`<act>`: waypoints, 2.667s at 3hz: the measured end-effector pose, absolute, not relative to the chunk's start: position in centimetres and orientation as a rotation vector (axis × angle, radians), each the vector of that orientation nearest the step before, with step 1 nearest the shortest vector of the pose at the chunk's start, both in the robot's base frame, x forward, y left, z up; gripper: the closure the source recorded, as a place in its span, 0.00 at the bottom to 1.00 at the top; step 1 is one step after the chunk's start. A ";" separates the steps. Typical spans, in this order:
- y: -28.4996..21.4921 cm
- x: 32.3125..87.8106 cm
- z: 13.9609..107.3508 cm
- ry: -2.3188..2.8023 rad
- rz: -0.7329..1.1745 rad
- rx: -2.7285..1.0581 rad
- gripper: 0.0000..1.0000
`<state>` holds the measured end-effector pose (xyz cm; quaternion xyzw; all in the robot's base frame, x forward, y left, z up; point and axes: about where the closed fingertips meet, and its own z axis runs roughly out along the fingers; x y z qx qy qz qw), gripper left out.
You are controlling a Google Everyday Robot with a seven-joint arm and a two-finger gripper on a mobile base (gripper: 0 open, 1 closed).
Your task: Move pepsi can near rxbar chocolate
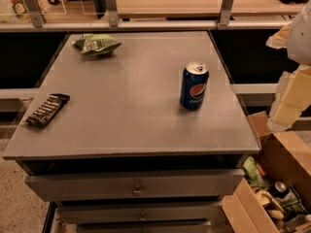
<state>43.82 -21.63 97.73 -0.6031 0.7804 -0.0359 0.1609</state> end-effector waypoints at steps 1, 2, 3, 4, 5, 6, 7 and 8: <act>-21.6 43.8 97.7 2.228 -0.103 -1.722 0.00; -21.2 44.2 97.9 2.211 -0.087 -1.714 0.00; -20.3 45.2 97.6 2.195 -0.062 -1.663 0.00; -19.2 47.4 96.4 2.186 0.008 -1.571 0.00; -17.8 50.1 94.5 2.143 0.116 -1.517 0.00; -16.1 52.3 93.0 2.076 0.228 -1.485 0.00; -14.0 53.9 92.2 1.986 0.336 -1.464 0.00; -11.8 54.9 92.1 1.897 0.426 -1.454 0.00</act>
Offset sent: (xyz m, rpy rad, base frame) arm 0.0089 0.0106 -0.0012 0.0481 0.0001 0.0145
